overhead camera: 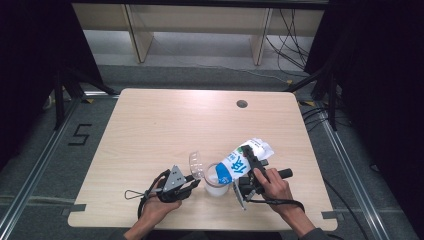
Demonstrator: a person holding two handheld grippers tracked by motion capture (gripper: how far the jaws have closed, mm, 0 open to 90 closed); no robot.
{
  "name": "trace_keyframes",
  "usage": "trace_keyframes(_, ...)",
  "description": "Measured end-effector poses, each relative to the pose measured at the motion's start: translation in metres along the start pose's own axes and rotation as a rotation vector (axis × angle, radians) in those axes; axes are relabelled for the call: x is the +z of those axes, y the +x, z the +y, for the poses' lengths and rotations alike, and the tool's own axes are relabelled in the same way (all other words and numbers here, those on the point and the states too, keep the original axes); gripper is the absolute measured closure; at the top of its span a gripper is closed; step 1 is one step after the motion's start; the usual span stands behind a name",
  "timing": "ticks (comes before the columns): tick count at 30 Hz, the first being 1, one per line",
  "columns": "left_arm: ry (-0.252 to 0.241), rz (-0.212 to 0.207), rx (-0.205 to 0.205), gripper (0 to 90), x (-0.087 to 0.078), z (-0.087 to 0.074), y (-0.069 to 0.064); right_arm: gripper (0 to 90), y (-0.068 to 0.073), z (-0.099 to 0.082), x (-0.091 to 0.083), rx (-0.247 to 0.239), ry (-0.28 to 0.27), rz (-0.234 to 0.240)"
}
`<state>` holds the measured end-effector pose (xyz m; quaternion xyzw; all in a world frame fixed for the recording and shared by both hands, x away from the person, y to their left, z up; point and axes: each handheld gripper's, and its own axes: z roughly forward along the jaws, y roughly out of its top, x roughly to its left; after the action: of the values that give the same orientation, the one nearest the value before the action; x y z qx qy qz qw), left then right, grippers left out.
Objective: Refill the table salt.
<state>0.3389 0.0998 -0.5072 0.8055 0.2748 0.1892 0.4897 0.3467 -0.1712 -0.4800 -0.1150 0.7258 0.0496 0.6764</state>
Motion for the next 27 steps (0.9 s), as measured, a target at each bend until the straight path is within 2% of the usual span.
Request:
trace_keyframes(18,-0.002,0.0,-0.002,74.3,0.0,-0.0001,-0.0001,61.1,0.0003,-0.0001,-0.0003,0.001,0.001,-0.002)
trace_keyframes(21,-0.002,-0.003,-0.001,74.3,0.0,0.0,0.0002,61.2,-0.0001,0.0003,-0.0014,-0.002,0.017,0.007)
trace_keyframes(24,-0.002,-0.001,-0.002,74.3,0.0,0.0,0.0001,61.2,0.0002,-0.0001,-0.0007,0.001,0.004,0.0)
trace_keyframes(26,-0.001,-0.001,-0.002,74.3,-0.0001,0.0,0.0001,61.2,-0.0019,0.0004,-0.0006,-0.027,0.004,0.007)
trace_keyframes(27,-0.002,-0.001,-0.003,74.3,0.0,0.0,0.0,61.3,0.0003,-0.0002,-0.0006,0.002,0.001,0.0)
